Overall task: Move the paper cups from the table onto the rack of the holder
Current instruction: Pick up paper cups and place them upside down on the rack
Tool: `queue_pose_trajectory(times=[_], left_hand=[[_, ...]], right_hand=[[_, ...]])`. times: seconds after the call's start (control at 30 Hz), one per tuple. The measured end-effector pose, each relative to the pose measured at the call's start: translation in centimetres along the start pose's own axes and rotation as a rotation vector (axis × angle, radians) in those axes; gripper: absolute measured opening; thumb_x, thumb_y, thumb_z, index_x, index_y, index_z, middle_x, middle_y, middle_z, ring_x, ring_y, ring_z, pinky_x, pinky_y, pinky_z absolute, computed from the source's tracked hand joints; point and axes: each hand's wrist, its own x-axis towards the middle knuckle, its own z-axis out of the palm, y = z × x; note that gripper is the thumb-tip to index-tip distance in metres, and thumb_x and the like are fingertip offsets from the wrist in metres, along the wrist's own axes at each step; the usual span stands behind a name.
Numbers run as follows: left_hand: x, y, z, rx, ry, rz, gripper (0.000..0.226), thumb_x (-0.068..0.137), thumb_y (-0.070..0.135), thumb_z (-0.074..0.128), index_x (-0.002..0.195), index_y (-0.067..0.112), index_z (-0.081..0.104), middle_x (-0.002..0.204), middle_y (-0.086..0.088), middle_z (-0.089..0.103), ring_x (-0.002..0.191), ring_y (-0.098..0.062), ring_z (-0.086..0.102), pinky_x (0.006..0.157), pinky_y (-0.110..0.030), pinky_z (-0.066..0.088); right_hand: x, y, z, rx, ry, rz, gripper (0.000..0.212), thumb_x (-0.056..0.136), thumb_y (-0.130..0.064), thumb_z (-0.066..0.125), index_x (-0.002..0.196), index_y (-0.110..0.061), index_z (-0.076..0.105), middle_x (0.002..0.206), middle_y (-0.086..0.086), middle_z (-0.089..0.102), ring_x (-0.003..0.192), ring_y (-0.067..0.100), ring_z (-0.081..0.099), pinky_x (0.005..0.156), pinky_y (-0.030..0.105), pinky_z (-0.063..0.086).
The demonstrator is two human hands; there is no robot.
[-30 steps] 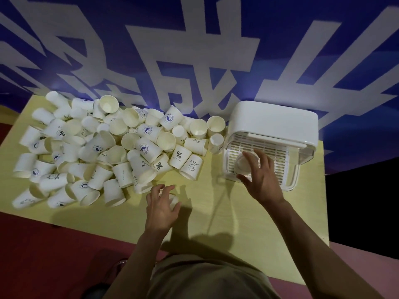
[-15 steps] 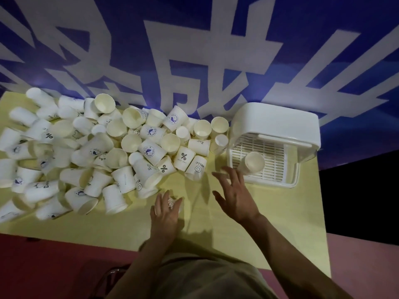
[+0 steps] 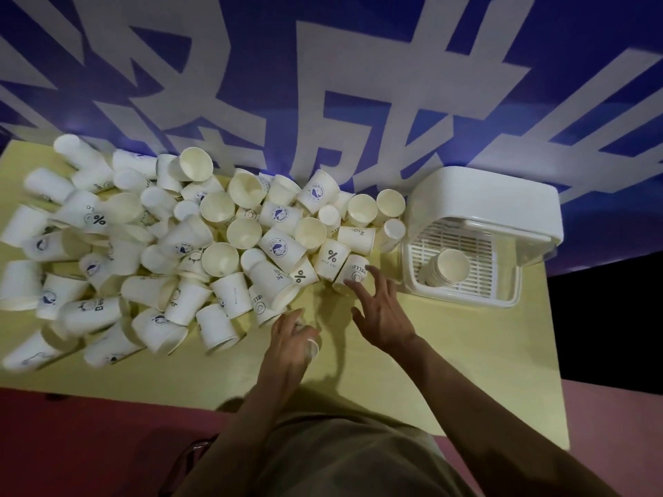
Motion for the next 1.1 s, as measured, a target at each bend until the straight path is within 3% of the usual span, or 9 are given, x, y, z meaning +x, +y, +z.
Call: queue_pose_trajectory(times=[0.1, 0.2, 0.3, 0.37, 0.5, 0.6, 0.7, 0.9, 1.1], left_hand=[[-0.1, -0.5, -1.1, -0.015, 0.051, -0.053, 0.045, 0.095, 0.029, 0.061, 0.139, 0.027, 0.057, 0.153, 0.004, 0.04, 0.125, 0.005, 0.039, 0.102, -0.02, 0.037], [-0.4, -0.8, -2.0, 0.065, 0.039, 0.091, 0.034, 0.091, 0.015, 0.066, 0.123, 0.024, 0.065, 0.151, -0.002, 0.041, 0.132, -0.022, 0.045, 0.095, -0.04, 0.055], [-0.4, -1.1, -2.7, 0.136, 0.074, 0.249, 0.043, 0.064, -0.005, 0.084, 0.102, 0.012, 0.069, 0.123, -0.015, 0.062, 0.112, -0.035, 0.059, 0.074, -0.05, 0.06], [-0.2, -1.3, -2.7, 0.178, 0.101, 0.309, 0.044, 0.056, -0.01, 0.081, 0.096, 0.007, 0.069, 0.112, -0.021, 0.065, 0.114, -0.036, 0.051, 0.078, -0.054, 0.057], [-0.3, -1.9, -2.4, 0.083, 0.009, 0.157, 0.036, 0.074, 0.017, 0.064, 0.11, 0.012, 0.066, 0.139, -0.019, 0.047, 0.13, -0.037, 0.04, 0.099, -0.052, 0.046], [-0.6, -1.6, -2.3, 0.048, -0.045, 0.076, 0.052, 0.073, 0.045, 0.065, 0.119, 0.02, 0.062, 0.15, -0.008, 0.034, 0.131, -0.035, 0.034, 0.094, -0.045, 0.049], [-0.7, -1.7, -2.0, 0.112, -0.031, 0.112, 0.059, 0.075, 0.056, 0.075, 0.12, 0.02, 0.062, 0.149, -0.008, 0.037, 0.128, -0.035, 0.037, 0.092, -0.046, 0.05], [-0.4, -0.8, -1.8, 0.019, -0.041, -0.044, 0.039, 0.087, 0.055, 0.066, 0.12, 0.037, 0.054, 0.141, 0.011, 0.029, 0.128, -0.019, 0.031, 0.088, -0.033, 0.049], [-0.2, 2.8, -1.3, 0.032, -0.013, 0.042, 0.048, 0.085, 0.037, 0.07, 0.13, 0.04, 0.053, 0.14, 0.012, 0.033, 0.129, -0.021, 0.034, 0.092, -0.041, 0.053]], right_hand=[[1.4, -1.2, 0.8, -0.004, -0.067, 0.031, 0.063, 0.094, -0.024, 0.063, 0.152, -0.026, 0.04, 0.159, 0.026, 0.016, 0.128, 0.052, 0.04, 0.106, 0.058, 0.042], [2.5, -2.0, 1.4, 0.018, -0.126, 0.067, 0.064, 0.095, -0.022, 0.06, 0.153, -0.026, 0.035, 0.16, 0.023, 0.009, 0.121, 0.048, 0.048, 0.1, 0.052, 0.047], [3.2, -2.6, 1.6, 0.043, -0.163, 0.122, 0.064, 0.092, -0.015, 0.06, 0.15, -0.027, 0.037, 0.16, 0.021, 0.007, 0.103, 0.046, 0.059, 0.09, 0.05, 0.053], [3.4, -2.7, 1.6, 0.048, -0.185, 0.15, 0.062, 0.093, -0.012, 0.058, 0.15, -0.027, 0.038, 0.16, 0.021, 0.007, 0.099, 0.046, 0.062, 0.089, 0.051, 0.053], [3.4, -2.5, 1.7, 0.018, -0.211, 0.184, 0.06, 0.094, -0.013, 0.058, 0.149, -0.028, 0.038, 0.161, 0.018, 0.004, 0.103, 0.044, 0.06, 0.089, 0.05, 0.054], [2.7, -2.1, 1.8, -0.016, -0.199, 0.2, 0.052, 0.093, -0.024, 0.066, 0.138, -0.029, 0.04, 0.158, 0.014, 0.006, 0.107, 0.043, 0.057, 0.087, 0.051, 0.055], [1.7, -1.5, 1.8, -0.039, -0.147, 0.21, 0.046, 0.092, -0.038, 0.069, 0.126, -0.028, 0.04, 0.155, 0.011, 0.011, 0.108, 0.036, 0.054, 0.085, 0.052, 0.057], [-0.9, 0.0, 1.5, 0.035, -0.097, 0.226, 0.035, 0.099, -0.03, 0.059, 0.126, -0.024, 0.039, 0.147, 0.011, 0.023, 0.107, 0.038, 0.054, 0.083, 0.052, 0.056], [-4.5, 2.0, 0.3, 0.059, -0.047, 0.146, 0.048, 0.095, -0.022, 0.06, 0.138, -0.023, 0.041, 0.147, 0.017, 0.028, 0.114, 0.039, 0.048, 0.085, 0.045, 0.055]])
